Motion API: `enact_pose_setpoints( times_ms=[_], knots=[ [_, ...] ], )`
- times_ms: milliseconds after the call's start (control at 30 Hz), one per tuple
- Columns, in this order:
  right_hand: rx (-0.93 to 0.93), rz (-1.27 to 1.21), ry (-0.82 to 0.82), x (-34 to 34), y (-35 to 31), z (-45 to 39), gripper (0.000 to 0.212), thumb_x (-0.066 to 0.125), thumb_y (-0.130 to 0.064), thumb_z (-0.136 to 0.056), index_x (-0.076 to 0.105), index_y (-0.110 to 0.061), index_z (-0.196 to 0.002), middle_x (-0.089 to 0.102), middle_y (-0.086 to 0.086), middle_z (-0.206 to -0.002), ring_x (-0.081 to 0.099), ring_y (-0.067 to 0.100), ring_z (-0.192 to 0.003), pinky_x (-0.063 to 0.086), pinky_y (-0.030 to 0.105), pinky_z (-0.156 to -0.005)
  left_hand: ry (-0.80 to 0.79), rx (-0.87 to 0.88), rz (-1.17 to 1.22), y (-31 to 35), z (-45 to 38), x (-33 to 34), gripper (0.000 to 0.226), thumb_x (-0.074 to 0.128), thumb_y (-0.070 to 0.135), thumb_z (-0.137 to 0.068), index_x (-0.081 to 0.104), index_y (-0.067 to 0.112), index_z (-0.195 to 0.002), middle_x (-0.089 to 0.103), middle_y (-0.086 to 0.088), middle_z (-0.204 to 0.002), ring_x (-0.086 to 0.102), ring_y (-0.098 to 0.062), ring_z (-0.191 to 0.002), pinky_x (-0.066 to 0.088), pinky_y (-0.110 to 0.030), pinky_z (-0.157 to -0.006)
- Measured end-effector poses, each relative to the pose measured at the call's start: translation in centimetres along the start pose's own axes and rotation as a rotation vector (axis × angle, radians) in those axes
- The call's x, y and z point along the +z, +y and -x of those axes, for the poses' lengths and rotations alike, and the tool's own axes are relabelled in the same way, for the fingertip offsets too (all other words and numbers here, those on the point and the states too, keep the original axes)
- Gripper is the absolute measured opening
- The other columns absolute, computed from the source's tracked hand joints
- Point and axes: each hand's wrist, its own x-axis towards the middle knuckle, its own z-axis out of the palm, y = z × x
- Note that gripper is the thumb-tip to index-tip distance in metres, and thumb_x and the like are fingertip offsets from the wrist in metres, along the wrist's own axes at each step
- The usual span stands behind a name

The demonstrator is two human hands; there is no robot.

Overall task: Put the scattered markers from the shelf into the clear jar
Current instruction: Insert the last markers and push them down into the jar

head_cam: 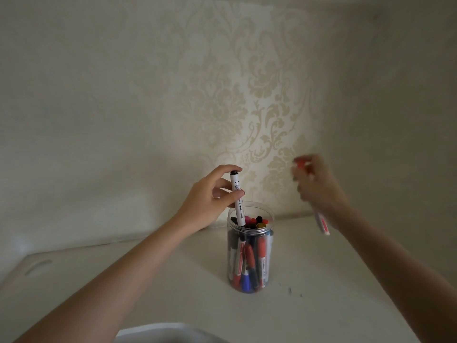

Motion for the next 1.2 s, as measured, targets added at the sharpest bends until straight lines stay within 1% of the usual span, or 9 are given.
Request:
enact_pose_setpoints(
  times_ms=[100,233,367,467,667,800,933,1067,1200],
  knots=[
    [-0.074,0.413,-0.348,1.7,1.6,2.6,0.024,0.070,-0.036,-0.079,0.061,-0.025,-0.099,0.066,-0.010,-0.080,0.062,0.005,-0.068,0.045,0.016,-0.061,-0.031,0.004,-0.012,0.2,-0.1,0.2,0.039,0.069,0.011,-0.089,0.057,0.024,-0.124,0.074,-0.010,-0.098,0.075,-0.021,-0.085,0.059,-0.043,-0.086],
    [-0.125,0.404,-0.499,3.0,0.7,3.8,0.021,0.067,-0.041,-0.079,0.057,-0.030,-0.094,0.072,-0.009,-0.078,0.060,0.001,-0.065,0.044,0.012,-0.059,-0.051,0.063,-0.165,0.6,-0.2,0.3,0.040,0.069,0.012,-0.089,0.057,0.031,-0.123,0.075,0.000,-0.097,0.073,-0.014,-0.083,0.057,-0.041,-0.088],
    [-0.090,0.466,-0.770,3.2,0.3,4.0,0.029,0.064,-0.041,-0.077,0.048,-0.034,-0.099,0.072,-0.008,-0.091,0.066,0.010,-0.082,0.054,0.030,-0.072,-0.050,0.059,-0.185,0.6,-0.2,-0.5,0.038,0.068,0.008,-0.089,0.059,0.028,-0.120,0.075,0.001,-0.097,0.074,-0.012,-0.084,0.058,-0.041,-0.088],
    [-0.132,0.478,-0.877,3.3,0.2,3.9,0.033,0.058,-0.036,-0.075,0.044,-0.033,-0.104,0.072,-0.012,-0.099,0.063,0.012,-0.092,0.052,0.030,-0.079,-0.013,0.055,-0.127,0.5,-0.2,-0.7,0.036,0.068,0.006,-0.089,0.058,0.022,-0.120,0.076,-0.001,-0.095,0.075,-0.015,-0.083,0.059,-0.040,-0.086],
    [-0.412,0.733,-0.813,2.4,0.2,3.7,0.031,0.060,-0.040,-0.080,0.040,-0.033,-0.103,0.070,-0.010,-0.095,0.060,0.008,-0.073,0.052,0.030,-0.067,-0.008,0.036,0.006,0.2,-0.2,0.2,0.036,0.066,0.004,-0.089,0.056,0.020,-0.119,0.077,-0.002,-0.095,0.075,-0.020,-0.085,0.059,-0.038,-0.087],
    [-0.450,0.809,-0.780,1.9,1.0,3.6,0.033,0.063,-0.042,-0.080,0.042,-0.035,-0.105,0.069,-0.009,-0.095,0.060,0.009,-0.076,0.054,0.032,-0.068,-0.003,-0.024,0.096,-0.7,-0.2,1.0,0.034,0.065,0.003,-0.090,0.057,0.023,-0.117,0.077,-0.004,-0.096,0.075,-0.022,-0.088,0.059,-0.042,-0.089],
    [-0.476,0.844,-0.729,1.6,2.1,3.3,0.030,0.064,-0.042,-0.083,0.050,-0.032,-0.108,0.069,-0.009,-0.098,0.062,0.012,-0.082,0.050,0.029,-0.069,-0.059,-0.012,0.070,0.0,-0.5,1.6,0.036,0.064,0.004,-0.091,0.057,0.024,-0.119,0.077,-0.003,-0.096,0.075,-0.017,-0.088,0.059,-0.032,-0.086],
    [-0.534,0.810,-0.719,1.5,2.2,3.6,0.019,0.062,-0.041,-0.084,0.060,-0.032,-0.101,0.067,-0.013,-0.087,0.057,0.005,-0.071,0.049,0.028,-0.064,-0.087,0.025,-0.010,0.6,-0.6,1.7,0.037,0.066,0.005,-0.090,0.056,0.022,-0.121,0.077,-0.001,-0.095,0.074,-0.013,-0.086,0.057,-0.022,-0.079],
    [-0.511,0.785,-0.749,1.6,1.7,3.1,0.023,0.061,-0.048,-0.078,0.067,-0.031,-0.093,0.061,-0.014,-0.082,0.053,0.004,-0.068,0.048,0.024,-0.062,-0.061,0.027,-0.003,0.5,-0.5,1.3,0.037,0.067,0.005,-0.089,0.057,0.022,-0.120,0.077,-0.002,-0.095,0.074,-0.016,-0.087,0.058,-0.028,-0.083]
  ],
)
